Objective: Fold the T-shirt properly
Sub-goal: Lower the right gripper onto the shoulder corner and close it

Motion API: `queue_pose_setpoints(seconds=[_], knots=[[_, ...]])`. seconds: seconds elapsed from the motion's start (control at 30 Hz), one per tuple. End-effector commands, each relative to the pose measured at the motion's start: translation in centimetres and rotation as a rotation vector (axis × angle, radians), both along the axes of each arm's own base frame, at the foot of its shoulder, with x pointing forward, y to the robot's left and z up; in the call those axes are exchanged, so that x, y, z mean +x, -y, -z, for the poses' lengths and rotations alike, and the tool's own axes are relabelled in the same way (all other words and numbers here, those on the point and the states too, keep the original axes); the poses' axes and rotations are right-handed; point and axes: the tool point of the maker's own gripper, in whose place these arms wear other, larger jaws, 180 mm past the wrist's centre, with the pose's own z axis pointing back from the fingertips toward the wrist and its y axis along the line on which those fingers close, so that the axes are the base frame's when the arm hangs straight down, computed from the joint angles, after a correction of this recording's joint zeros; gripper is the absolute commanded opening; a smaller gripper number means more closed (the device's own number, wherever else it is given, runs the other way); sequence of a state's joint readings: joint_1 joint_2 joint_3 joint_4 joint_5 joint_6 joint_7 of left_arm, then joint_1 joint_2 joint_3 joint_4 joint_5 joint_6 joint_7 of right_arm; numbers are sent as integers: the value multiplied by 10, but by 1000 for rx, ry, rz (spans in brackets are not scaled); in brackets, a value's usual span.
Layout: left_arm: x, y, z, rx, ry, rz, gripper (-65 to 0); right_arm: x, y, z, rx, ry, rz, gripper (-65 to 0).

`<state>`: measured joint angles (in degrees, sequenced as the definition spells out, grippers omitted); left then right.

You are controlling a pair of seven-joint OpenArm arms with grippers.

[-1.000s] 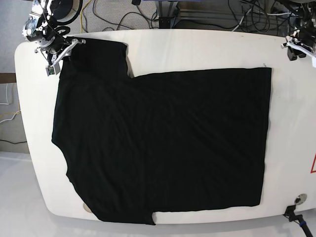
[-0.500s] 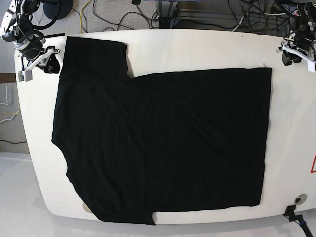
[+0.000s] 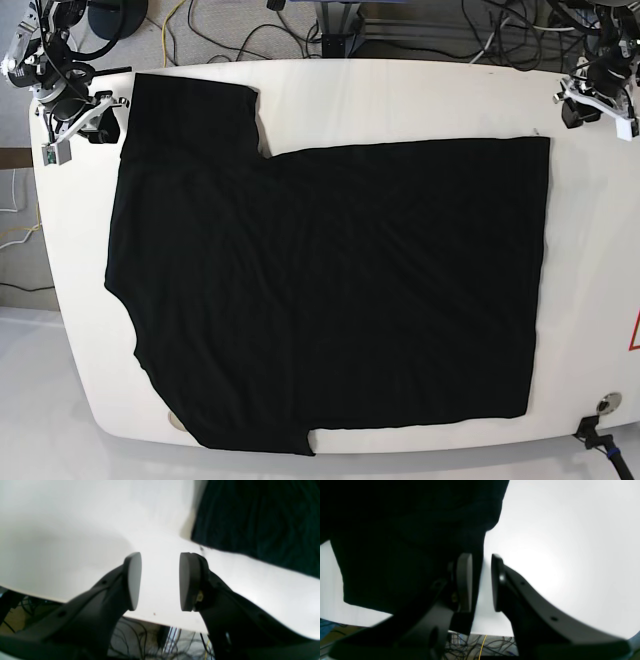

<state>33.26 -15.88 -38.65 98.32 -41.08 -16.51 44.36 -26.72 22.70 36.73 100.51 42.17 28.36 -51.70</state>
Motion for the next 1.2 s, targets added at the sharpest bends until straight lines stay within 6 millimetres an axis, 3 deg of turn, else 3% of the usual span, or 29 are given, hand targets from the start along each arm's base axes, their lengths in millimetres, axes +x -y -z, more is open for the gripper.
queue_pose_setpoints(seconds=[0.0,0.33,0.7,1.0,1.17], knots=[[7,-3,-10,19,32,6,-426,6,4,-10,-16,28,-8,-517],[7,-4,-6,15,27,-4,-426,-6,12,15,23,-33,48,-517],[5,-4,-3,10,15,-9,-427,-5,12,15,29,-28,53,-516],[10,8,-4,5,32,65,-426,0,11,13,30,-11,52,-519],[11,6,-4,13,33,64,-427,8,-2,18,54,-10,31,-518]])
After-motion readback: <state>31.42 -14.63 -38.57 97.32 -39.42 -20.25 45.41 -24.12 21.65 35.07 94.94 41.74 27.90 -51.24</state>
